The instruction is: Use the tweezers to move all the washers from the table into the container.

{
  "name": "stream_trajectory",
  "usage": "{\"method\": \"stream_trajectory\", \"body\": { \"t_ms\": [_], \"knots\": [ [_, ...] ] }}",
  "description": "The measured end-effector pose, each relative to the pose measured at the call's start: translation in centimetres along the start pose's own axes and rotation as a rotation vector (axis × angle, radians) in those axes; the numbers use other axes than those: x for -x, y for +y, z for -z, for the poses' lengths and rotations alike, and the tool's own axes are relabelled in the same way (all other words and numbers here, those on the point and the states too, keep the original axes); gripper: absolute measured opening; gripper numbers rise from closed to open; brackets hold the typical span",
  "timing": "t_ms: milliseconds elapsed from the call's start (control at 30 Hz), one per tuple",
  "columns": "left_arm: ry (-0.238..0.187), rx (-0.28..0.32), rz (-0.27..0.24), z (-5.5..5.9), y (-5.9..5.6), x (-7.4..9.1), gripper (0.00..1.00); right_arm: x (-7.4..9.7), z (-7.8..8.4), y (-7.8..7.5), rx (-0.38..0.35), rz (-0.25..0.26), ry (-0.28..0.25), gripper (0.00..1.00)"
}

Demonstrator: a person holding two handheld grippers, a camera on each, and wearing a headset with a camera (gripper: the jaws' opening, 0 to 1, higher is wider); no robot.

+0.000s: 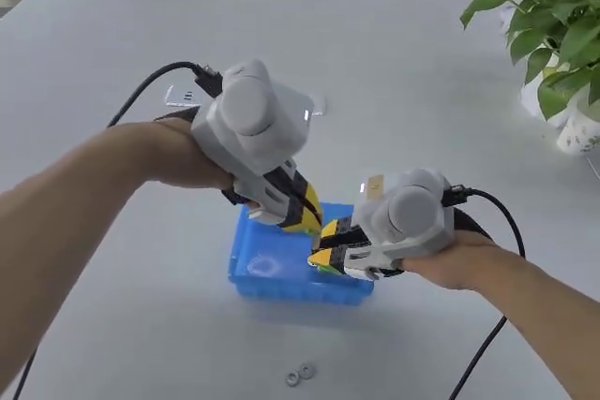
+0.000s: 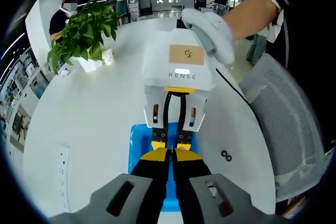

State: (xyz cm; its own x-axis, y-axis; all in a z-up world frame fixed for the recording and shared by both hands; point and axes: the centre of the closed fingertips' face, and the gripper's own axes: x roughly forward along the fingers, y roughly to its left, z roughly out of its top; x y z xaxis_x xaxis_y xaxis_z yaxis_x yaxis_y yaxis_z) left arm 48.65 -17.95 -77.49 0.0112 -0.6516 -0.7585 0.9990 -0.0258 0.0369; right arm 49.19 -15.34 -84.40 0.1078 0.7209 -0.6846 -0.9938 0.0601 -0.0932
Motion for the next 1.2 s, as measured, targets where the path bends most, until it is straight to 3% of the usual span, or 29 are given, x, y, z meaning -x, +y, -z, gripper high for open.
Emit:
{"method": "stream_trajectory", "body": {
  "t_ms": [500,867,1200],
  "knots": [
    [-0.010,-0.007,-0.016,-1.4,-1.2,2.2,0.06,1.8,-2.2,0.9,0.017,0.017,-0.029,0.11],
    [-0.016,-0.022,-0.037,-2.8,-2.8,3.5,0.06,3.1,-3.5,2.1,0.034,0.032,-0.041,0.11],
    [-0.005,-0.030,-0.041,-3.3,-4.4,4.1,0.06,3.6,-4.2,3.6,0.047,0.041,-0.047,0.11]
  ]
}}
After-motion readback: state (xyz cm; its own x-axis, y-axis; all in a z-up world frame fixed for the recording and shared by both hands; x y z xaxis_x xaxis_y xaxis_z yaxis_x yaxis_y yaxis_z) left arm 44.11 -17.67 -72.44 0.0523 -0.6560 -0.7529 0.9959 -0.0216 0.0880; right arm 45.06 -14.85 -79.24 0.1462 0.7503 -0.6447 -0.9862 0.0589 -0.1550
